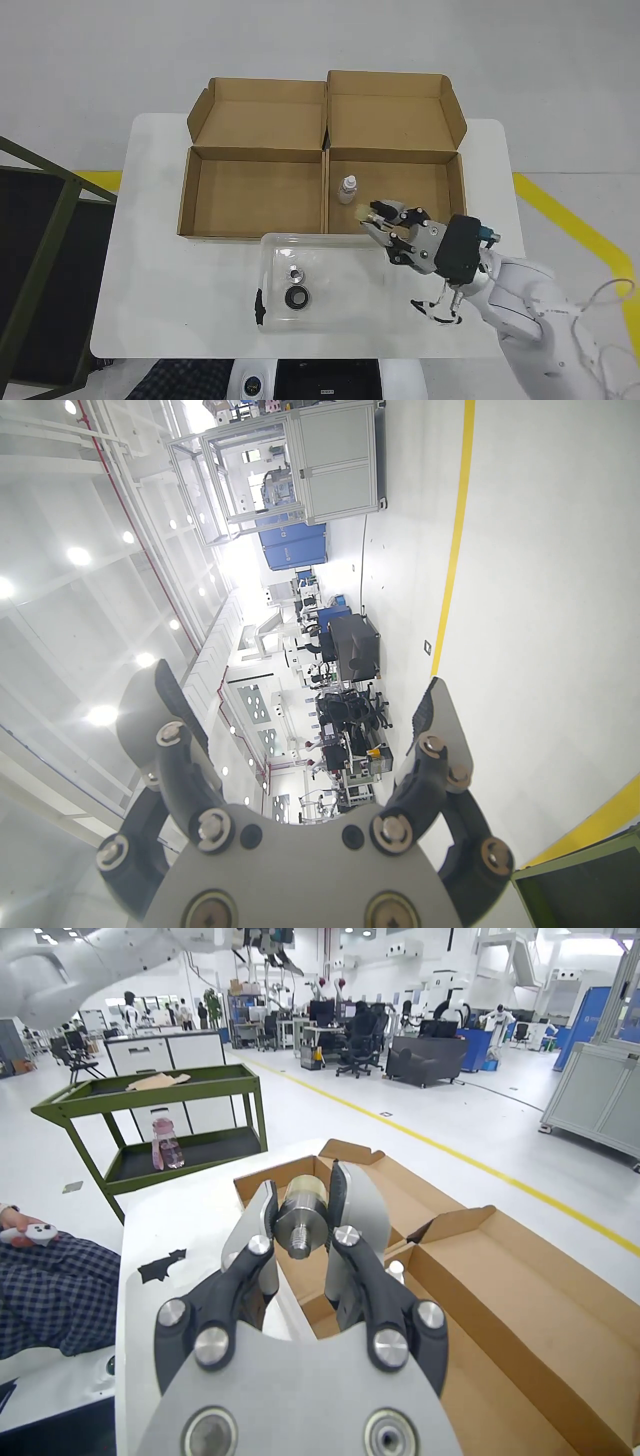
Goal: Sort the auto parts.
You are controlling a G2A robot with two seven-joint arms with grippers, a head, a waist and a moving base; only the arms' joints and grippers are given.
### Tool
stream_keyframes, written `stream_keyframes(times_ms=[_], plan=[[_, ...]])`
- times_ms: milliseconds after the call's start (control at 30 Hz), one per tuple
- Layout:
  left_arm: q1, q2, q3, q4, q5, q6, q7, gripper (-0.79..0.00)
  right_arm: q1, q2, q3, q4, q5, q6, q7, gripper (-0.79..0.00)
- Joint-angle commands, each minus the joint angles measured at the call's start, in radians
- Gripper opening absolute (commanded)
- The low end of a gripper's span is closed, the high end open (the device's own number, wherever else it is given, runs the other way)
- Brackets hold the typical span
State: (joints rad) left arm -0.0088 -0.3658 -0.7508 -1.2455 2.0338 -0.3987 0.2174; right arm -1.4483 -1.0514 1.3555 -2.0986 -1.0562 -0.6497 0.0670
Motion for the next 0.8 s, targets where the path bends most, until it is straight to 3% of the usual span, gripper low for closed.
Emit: stream_keyframes(times_ms=[0,300,567,767], plan=[[0.000,0.000,0.000,0.000,0.000,0.000,0.000,0.000,0.007,0.000,-0.005,0.006,-0.023,0.010,0.025,-0.785],[0.000,0.000,0.000,0.000,0.000,0.000,0.000,0.000,0.062,0.008,0.018,0.048,-0.117,0.031,0.248,-0.785],[0.000,0.000,0.000,0.000,0.000,0.000,0.000,0.000,0.143,0.011,0.023,0.103,-0.092,0.058,0.444,-0.785],[0.000,0.000,0.000,0.000,0.000,0.000,0.000,0.000,0.252,0.013,-0.034,0.161,-0.055,-0.002,0.642,-0.785]])
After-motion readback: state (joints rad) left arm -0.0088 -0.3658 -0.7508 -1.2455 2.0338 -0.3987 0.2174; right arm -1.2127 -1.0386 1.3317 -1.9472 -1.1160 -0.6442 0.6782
